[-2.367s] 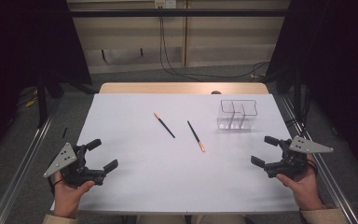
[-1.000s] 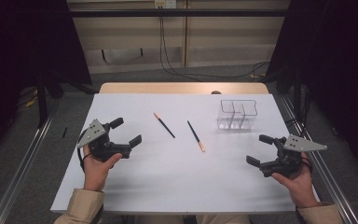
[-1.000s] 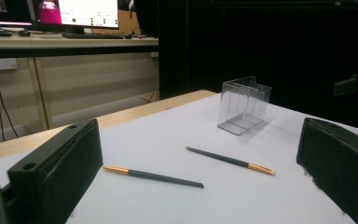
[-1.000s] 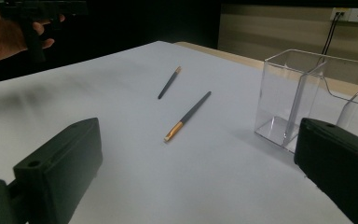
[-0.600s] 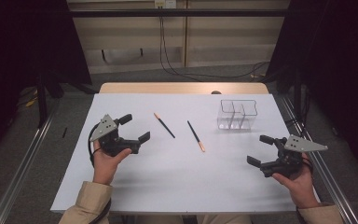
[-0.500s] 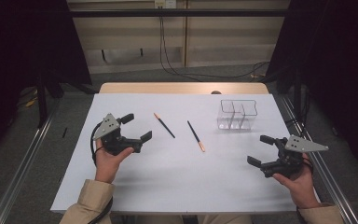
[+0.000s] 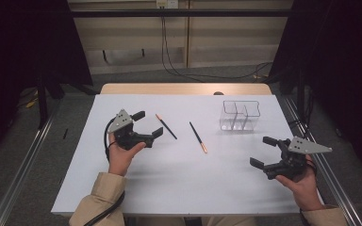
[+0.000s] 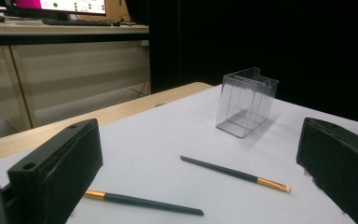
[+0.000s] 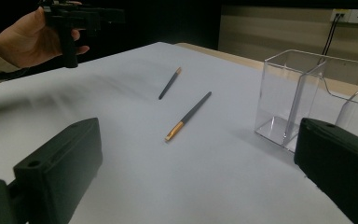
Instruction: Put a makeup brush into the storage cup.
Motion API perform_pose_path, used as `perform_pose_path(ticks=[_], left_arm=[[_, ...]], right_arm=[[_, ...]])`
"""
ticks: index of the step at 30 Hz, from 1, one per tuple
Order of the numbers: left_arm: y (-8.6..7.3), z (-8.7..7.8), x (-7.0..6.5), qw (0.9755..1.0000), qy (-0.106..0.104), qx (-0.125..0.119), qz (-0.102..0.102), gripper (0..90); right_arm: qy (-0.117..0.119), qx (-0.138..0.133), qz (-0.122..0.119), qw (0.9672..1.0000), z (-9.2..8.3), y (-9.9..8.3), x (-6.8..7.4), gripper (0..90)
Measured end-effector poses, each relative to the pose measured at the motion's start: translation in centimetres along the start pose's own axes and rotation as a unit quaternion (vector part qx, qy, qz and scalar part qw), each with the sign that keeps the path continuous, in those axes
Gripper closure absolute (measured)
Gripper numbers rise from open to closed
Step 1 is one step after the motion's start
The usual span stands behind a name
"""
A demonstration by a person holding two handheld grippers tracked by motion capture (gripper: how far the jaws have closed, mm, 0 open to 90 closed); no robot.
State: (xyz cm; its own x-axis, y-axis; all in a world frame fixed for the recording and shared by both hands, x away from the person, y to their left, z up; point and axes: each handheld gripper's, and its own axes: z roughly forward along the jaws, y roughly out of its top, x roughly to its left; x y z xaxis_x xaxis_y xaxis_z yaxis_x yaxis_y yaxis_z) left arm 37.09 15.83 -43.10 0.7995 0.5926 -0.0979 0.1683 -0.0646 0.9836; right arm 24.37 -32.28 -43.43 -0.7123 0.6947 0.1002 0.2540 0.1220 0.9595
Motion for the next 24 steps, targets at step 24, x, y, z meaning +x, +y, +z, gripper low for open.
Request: perform_pose_path(ticks=[24], left_arm=[[0.2,4.4,1.7,0.9994,0.034,0.001,-0.011,0.1]], right_arm=[[-0.003,0.0,0.0,1.0,-0.6,-0.3,0.0,0.6]])
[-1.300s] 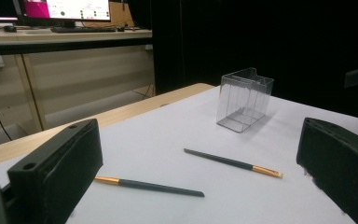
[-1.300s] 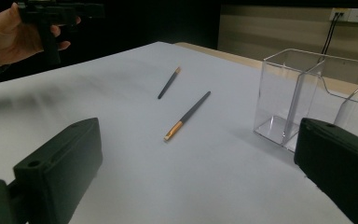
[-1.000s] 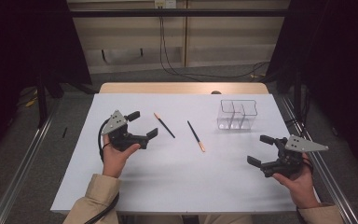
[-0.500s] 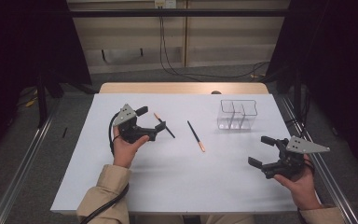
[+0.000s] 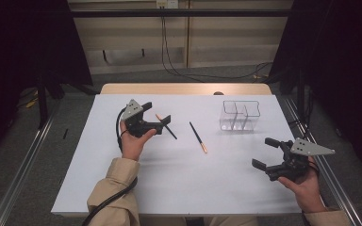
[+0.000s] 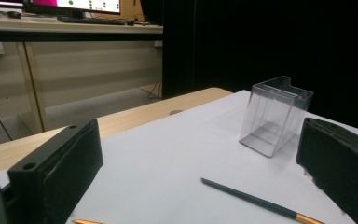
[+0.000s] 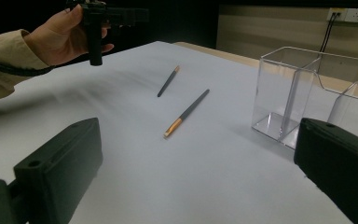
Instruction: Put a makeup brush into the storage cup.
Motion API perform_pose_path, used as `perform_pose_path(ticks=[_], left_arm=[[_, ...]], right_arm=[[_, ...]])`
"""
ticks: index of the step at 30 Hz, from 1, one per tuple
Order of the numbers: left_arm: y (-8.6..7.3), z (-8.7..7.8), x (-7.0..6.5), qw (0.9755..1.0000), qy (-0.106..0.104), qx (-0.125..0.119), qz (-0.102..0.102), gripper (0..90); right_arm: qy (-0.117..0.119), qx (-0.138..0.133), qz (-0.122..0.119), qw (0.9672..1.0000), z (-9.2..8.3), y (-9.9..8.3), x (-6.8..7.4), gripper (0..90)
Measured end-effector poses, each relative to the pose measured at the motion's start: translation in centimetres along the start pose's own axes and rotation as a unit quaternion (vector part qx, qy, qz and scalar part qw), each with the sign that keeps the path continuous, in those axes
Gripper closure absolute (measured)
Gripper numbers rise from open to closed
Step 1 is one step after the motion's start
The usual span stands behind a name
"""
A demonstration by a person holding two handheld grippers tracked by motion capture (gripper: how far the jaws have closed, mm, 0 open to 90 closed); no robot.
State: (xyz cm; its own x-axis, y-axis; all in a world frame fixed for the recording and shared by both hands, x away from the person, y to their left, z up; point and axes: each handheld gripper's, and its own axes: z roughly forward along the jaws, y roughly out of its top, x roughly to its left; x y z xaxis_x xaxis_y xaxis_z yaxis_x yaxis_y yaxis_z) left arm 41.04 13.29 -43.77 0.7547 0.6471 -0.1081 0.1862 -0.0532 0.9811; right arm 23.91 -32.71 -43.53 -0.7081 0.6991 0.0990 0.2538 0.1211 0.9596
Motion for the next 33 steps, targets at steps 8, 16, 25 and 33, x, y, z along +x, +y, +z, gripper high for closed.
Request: perform_pose_path(ticks=[8,16,25,33], left_arm=[[-0.3,1.0,0.5,0.9997,0.021,-0.005,-0.013,0.1],[-0.7,1.8,1.0,0.9993,0.032,0.011,-0.013,0.1],[-0.9,2.5,1.4,0.9974,0.044,0.056,-0.008,0.1],[-0.6,3.6,1.3,0.987,0.08,0.139,-0.014,0.1]], right_arm=[[0.002,0.001,0.0,1.0,0.0,0.0,0.1,0.6],[0.001,-0.001,-0.001,1.0,0.0,0.0,0.0,0.6],[0.0,-0.001,-0.001,1.0,-0.1,0.0,0.1,0.6],[0.001,0.001,-0.001,1.0,0.0,0.0,0.1,0.6]])
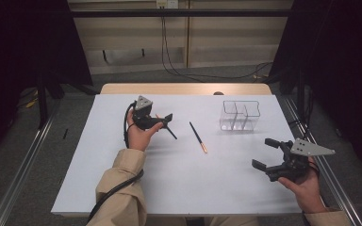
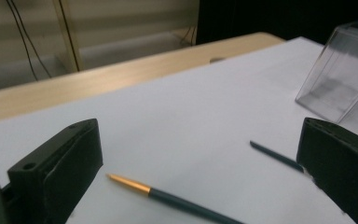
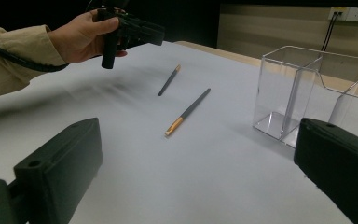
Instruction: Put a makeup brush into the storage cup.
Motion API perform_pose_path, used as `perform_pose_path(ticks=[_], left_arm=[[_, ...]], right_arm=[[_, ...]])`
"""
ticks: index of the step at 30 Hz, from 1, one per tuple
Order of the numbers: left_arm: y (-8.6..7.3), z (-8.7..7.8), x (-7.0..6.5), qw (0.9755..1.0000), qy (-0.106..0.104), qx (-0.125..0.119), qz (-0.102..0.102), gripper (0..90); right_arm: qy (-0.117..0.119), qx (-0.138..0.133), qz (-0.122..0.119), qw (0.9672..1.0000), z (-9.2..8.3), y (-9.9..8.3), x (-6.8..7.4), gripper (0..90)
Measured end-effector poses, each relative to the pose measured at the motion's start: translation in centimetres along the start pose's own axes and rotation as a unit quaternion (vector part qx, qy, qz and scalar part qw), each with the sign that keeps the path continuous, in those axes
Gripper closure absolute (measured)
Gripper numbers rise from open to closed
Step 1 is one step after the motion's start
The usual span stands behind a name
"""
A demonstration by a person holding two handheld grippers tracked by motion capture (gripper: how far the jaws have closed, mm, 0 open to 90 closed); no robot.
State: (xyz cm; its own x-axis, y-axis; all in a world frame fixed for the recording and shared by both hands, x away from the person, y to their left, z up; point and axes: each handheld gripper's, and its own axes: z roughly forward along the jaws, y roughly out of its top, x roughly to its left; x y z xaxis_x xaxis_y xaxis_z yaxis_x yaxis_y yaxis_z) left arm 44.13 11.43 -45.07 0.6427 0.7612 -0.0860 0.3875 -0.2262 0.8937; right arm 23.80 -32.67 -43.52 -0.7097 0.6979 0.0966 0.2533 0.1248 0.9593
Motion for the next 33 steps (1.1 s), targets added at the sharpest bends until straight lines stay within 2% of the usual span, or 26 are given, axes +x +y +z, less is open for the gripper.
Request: perform_pose_path(ticks=[4,6,10,12,15,18,19,20,22,27,31,32,33], left_arm=[[0.3,0.3,0.0,0.9995,0.006,0.031,-0.004,0.1],[0.5,0.6,-0.2,0.9988,0.017,0.045,-0.012,0.1],[0.8,1.0,-0.2,0.9957,0.031,0.086,-0.013,0.1],[0.9,1.4,-0.3,0.9936,0.032,0.105,-0.025,0.1],[1.1,1.8,-0.3,0.9882,0.044,0.141,-0.039,0.1],[1.3,2.2,-0.3,0.9829,0.051,0.172,-0.042,0.1],[1.3,2.2,-0.3,0.9829,0.051,0.172,-0.042,0.1],[1.5,2.5,-0.4,0.9802,0.052,0.184,-0.053,0.1],[1.6,2.7,-0.5,0.9776,0.058,0.193,-0.061,0.1],[1.8,3.2,-0.7,0.9703,0.064,0.224,-0.067,0.1],[1.7,3.6,-1.0,0.9629,0.071,0.251,-0.069,0.8],[1.7,3.7,-1.0,0.9618,0.069,0.255,-0.071,1.5],[1.7,3.7,-1.0,0.9619,0.069,0.255,-0.07,2.8]], right_arm=[[0.001,0.0,0.0,1.0,0.0,0.0,0.0,0.6],[0.0,0.0,0.001,1.0,0.0,0.0,0.0,0.6],[0.001,-0.001,0.002,1.0,0.0,0.0,0.0,0.6],[0.001,0.0,0.001,1.0,0.0,0.0,0.0,0.6],[0.002,0.003,0.002,1.0,0.0,0.0,0.0,0.6],[0.002,0.005,0.002,1.0,0.0,-0.1,0.0,0.6],[0.001,0.005,0.002,1.0,0.0,-0.1,0.0,0.6],[0.002,0.005,0.002,1.0,0.0,-0.1,0.0,0.6],[0.001,0.004,0.002,1.0,0.0,-0.1,0.0,0.6],[0.001,0.004,0.003,1.0,0.0,-0.1,0.0,0.6],[0.001,0.004,0.003,1.0,0.0,-0.1,0.0,0.6],[0.002,0.003,0.003,1.0,0.0,-0.1,0.0,0.6],[0.002,0.003,0.003,1.0,0.0,-0.1,0.0,0.6]])
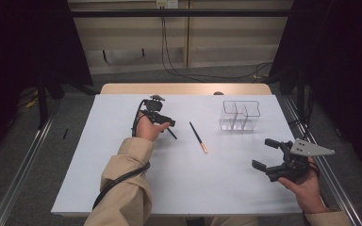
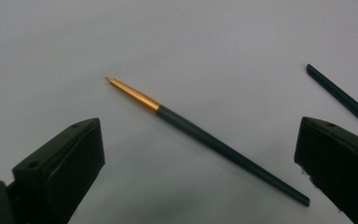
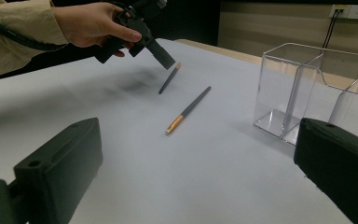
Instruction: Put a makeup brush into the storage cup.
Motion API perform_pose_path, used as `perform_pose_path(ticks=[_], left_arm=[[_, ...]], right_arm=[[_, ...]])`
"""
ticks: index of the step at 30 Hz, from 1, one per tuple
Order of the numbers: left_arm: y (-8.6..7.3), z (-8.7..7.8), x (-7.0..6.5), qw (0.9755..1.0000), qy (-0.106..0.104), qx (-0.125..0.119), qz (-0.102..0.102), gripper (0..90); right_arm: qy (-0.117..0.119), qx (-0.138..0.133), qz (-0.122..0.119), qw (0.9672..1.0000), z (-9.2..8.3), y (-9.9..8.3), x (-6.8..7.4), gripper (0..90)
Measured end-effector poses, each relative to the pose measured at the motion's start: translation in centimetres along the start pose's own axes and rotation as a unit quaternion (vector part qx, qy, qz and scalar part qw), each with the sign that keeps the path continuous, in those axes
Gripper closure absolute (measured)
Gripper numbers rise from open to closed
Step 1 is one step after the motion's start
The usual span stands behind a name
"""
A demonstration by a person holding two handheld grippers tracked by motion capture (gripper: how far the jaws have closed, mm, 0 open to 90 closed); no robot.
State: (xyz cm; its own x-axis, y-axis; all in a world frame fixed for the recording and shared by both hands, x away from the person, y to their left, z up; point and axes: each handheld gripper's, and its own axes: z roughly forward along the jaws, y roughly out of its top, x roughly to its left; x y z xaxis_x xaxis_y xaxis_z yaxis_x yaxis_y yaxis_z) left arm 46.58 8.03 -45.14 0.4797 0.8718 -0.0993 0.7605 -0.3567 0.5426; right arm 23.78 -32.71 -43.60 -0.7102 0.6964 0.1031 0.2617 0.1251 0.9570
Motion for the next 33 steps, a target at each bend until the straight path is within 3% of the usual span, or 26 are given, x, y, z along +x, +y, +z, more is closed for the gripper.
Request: perform_pose_path(ticks=[4,18,28,29,33], left_arm=[[0.0,0.2,-0.2,0.9999,-0.002,0.012,-0.01,5.6],[0.2,0.7,-1.1,0.9992,0.013,0.037,0.007,22.3],[0.3,1.1,-1.5,0.9974,0.038,0.061,0.002,27.7],[0.3,1.2,-1.5,0.9973,0.037,0.062,0.013,27.9],[0.2,1.7,-2.1,0.9968,0.036,0.07,0.01,29.5]], right_arm=[[0.0,0.002,0.0,1.0,0.0,0.0,0.0,0.6],[0.001,0.002,-0.001,1.0,0.1,0.0,0.0,0.6],[-0.002,0.01,-0.001,1.0,0.2,-0.1,0.0,0.8],[-0.002,0.009,0.0,1.0,0.2,-0.1,-0.1,0.8],[-0.003,0.006,0.0,1.0,0.1,0.0,-0.2,0.8]])
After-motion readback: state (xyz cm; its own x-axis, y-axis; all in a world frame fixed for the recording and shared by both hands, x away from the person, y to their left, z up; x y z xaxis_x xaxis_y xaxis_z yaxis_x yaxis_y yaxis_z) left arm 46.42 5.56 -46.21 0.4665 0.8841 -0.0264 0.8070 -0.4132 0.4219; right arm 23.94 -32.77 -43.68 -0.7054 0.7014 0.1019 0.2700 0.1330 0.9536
